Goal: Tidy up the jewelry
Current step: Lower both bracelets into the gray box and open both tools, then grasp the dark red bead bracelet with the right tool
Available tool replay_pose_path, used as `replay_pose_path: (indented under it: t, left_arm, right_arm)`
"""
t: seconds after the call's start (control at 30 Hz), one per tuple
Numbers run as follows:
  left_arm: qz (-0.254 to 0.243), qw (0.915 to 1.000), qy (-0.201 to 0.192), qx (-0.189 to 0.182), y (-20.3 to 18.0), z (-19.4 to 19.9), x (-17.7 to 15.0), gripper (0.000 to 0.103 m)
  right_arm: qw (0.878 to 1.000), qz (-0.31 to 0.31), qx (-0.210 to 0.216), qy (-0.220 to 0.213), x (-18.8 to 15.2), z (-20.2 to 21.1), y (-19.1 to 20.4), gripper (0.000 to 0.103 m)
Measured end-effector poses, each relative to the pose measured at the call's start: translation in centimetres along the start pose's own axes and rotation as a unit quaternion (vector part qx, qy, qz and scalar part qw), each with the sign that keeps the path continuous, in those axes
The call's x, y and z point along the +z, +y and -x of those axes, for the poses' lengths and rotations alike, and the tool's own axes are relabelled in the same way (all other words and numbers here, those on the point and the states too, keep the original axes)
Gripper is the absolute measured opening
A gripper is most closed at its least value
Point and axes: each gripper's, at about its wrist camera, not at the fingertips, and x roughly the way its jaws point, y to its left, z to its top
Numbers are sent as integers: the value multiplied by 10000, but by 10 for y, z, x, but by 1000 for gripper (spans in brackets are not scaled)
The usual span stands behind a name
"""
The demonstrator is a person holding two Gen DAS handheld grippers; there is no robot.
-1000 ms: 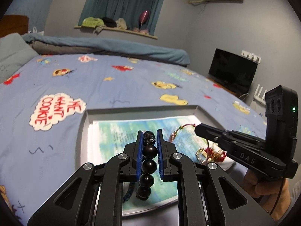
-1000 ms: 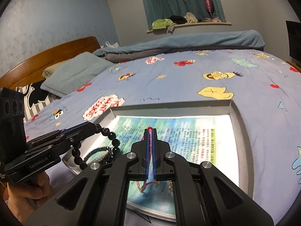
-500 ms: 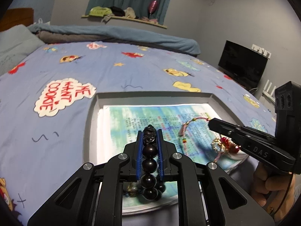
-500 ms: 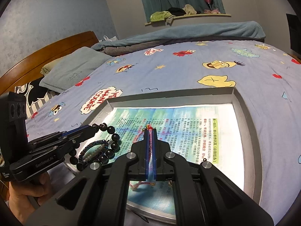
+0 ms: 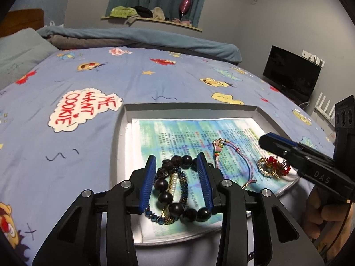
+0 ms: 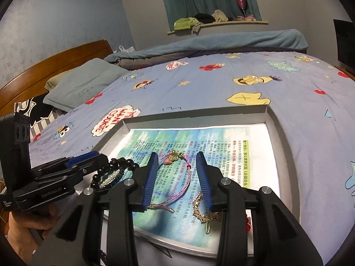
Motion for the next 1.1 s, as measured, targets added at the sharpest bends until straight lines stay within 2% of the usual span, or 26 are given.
replay_pose_path:
  t: [0.33, 0.4, 0.43, 0.77, 0.97, 1.03, 1.1]
  left_arm:
    - [-267, 9995, -173, 1, -5, 29, -6, 42]
    - [-219, 9994, -278, 0, -2, 37, -7, 74]
    - [-220, 9992, -335, 6, -1, 42, -8, 75]
    - [-306, 9987, -405, 17, 7, 79, -22, 77]
    - [-473, 9987, -162, 34, 6, 99, -53, 77]
    - [-554, 9984, -78, 76, 4, 107, -66, 77]
    - [-604, 9980, -67, 159, 3, 118, -79, 77]
  right_arm:
    - [9991, 245, 181, -292, -14, 33, 11, 38]
    - [9986, 334, 231, -326, -20, 42, 17, 38]
    - [9983, 393, 260, -334, -22, 46, 20, 38]
    - [9958, 787, 407, -232, -51, 71, 45, 38]
    - [9943, 899, 568, -56, -67, 81, 50, 40]
    - [9935, 961, 612, 16, -72, 82, 52, 46]
    - [9925, 1025, 660, 73, -76, 83, 56, 46]
